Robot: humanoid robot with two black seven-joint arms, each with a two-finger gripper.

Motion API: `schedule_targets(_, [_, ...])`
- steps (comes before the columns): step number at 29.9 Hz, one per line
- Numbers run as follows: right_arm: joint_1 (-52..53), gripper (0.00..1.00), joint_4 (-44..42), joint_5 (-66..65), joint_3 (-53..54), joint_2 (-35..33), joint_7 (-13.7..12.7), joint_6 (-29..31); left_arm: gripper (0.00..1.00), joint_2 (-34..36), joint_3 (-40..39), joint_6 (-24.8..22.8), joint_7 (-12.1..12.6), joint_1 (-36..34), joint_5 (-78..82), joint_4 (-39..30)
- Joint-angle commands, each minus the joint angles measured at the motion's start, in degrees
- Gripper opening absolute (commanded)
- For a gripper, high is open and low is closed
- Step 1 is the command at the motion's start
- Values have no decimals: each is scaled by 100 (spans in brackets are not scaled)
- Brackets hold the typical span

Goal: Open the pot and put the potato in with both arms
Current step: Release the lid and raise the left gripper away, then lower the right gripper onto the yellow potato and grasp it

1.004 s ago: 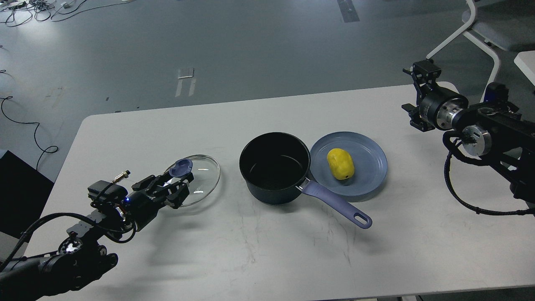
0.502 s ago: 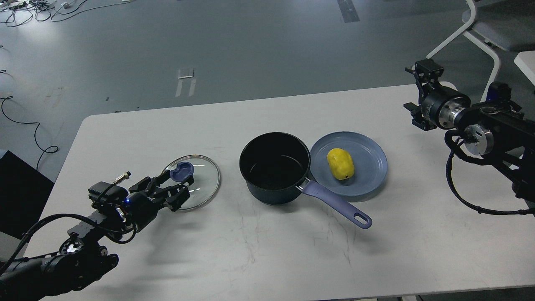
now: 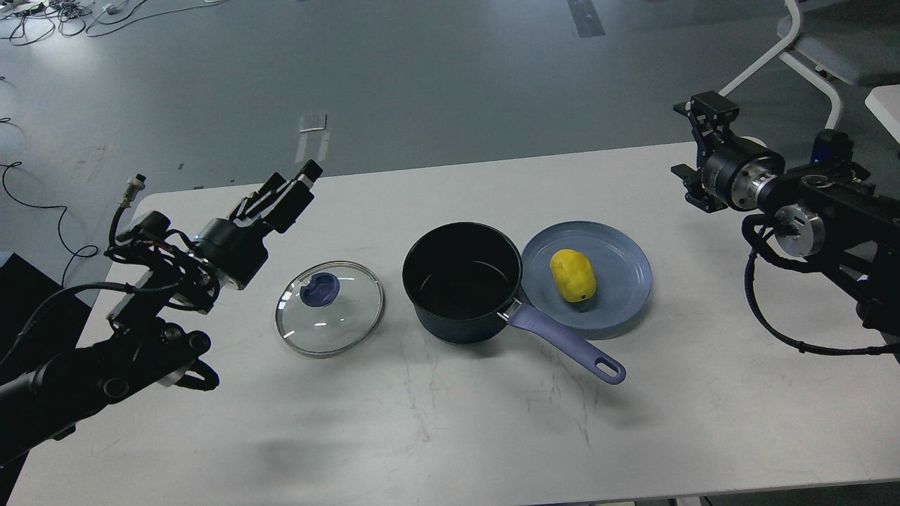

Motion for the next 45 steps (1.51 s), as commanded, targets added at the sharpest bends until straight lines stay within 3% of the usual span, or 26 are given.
schedule_targets(1, [74,100,140,-30,-36,-37,21,19,98,-142,-142,-1,0,-428,-1064,146])
schedule_targets(2, [74,100,193,-65,-36,-37,21,19,98,-203,-177,-1,0,-481,-1274,217])
schedule_targets(5, [65,100,430,-626,-98,-98,179,19,98,-529,-327,-585,0,-710,-2180,525])
schedule_targets(10, [197,100,685,-2225,-721,-353,706,10,98,-599,-766,-1077,0,-657,-3376,578])
schedule_targets(12, [276,100,1236,-3232,-1098,-842,1083,28,98,-608,-854,-1445,792,-648,-3841,587])
schedule_targets(13, [311,100,1369,-3473,-1204,-950,1154,28,98,-608,-863,-1499,935,-648,-3895,587])
schedule_targets(15, [451,100,1616,-4357,-1563,-1187,1356,28,98,-608,-898,-1587,1129,-640,-3948,587])
schedule_targets(18, [715,100,1713,-5555,-2257,-1311,1506,28,98,-608,-899,-1597,1130,-640,-3922,595])
schedule_targets(25, [804,100,1687,-5822,-3148,-1259,1428,28,98,-608,-855,-1544,972,-525,-3852,639])
schedule_targets(30, [707,100,1477,-5778,-3209,-820,980,19,98,-511,-855,-1544,708,-473,-3843,631])
schedule_targets(38, [628,100,721,-5778,-3262,-29,795,-34,98,-371,-846,-1535,673,-394,-3834,631])
schedule_targets(45, [672,100,396,-5778,-3288,376,768,10,98,-353,-837,-1526,436,-341,-3799,657])
